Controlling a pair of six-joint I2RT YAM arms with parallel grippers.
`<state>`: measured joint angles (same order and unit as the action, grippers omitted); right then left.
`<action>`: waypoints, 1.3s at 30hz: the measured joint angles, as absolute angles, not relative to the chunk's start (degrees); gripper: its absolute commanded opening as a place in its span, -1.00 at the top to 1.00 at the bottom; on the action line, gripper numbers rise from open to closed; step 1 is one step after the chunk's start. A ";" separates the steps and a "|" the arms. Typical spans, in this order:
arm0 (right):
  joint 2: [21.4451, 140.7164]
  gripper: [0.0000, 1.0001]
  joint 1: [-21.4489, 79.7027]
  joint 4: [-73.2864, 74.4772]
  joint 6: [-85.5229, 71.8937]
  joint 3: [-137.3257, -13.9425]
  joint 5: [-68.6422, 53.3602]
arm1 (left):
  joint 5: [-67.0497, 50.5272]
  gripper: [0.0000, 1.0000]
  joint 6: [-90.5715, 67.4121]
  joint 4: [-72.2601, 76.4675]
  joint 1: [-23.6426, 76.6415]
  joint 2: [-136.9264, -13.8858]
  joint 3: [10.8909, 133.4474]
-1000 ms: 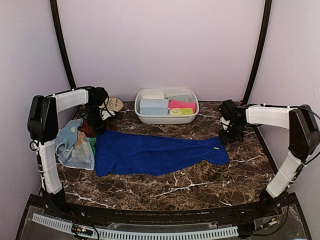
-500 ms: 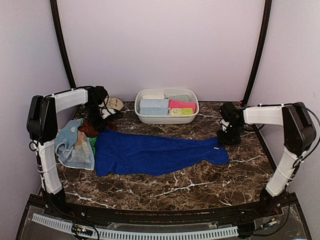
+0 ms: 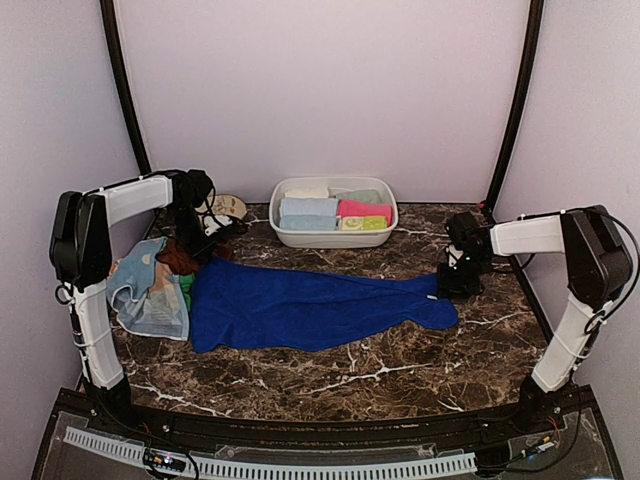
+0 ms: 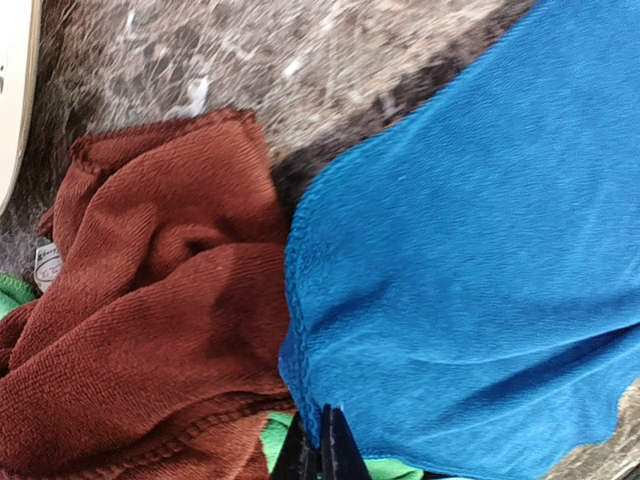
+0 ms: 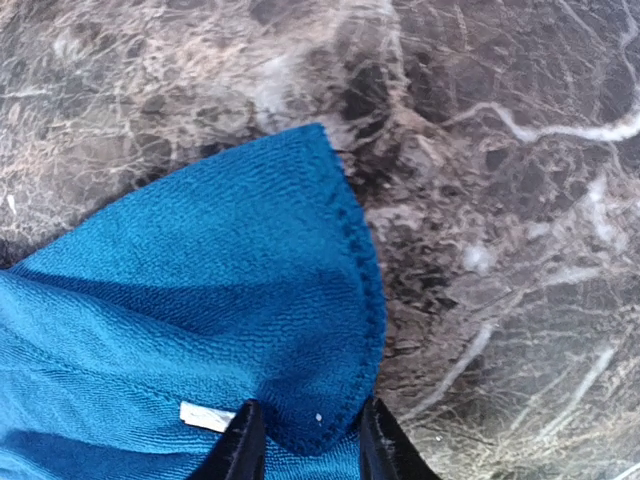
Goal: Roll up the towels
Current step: Flatten out the towel at the center of the board.
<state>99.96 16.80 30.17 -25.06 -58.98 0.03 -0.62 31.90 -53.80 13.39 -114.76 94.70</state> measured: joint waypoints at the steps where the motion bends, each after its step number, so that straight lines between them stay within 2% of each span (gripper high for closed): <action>1: 99.96 0.48 16.78 29.67 -25.47 -58.74 -0.38 | -1.45 1.00 31.88 -53.98 13.39 -114.52 94.70; 5: 99.96 0.59 16.29 27.31 -27.05 -58.17 -2.42 | -3.46 1.00 31.88 -54.48 13.39 -113.86 94.70; 8: 99.96 0.59 16.05 26.65 -27.53 -58.15 -3.20 | -4.01 1.00 31.90 -54.92 13.41 -113.69 94.67; 12: 99.96 0.39 16.05 26.76 -27.44 -58.17 -3.22 | -4.03 1.00 31.92 -55.05 13.72 -113.62 94.30; 16: 99.96 0.31 16.05 27.29 -26.68 -58.30 -2.96 | -3.88 1.00 31.97 -55.00 13.78 -113.54 93.65; 39: 99.98 0.45 15.79 29.67 -24.53 -61.52 -1.34 | -1.32 1.00 33.32 -54.92 14.94 -113.51 92.40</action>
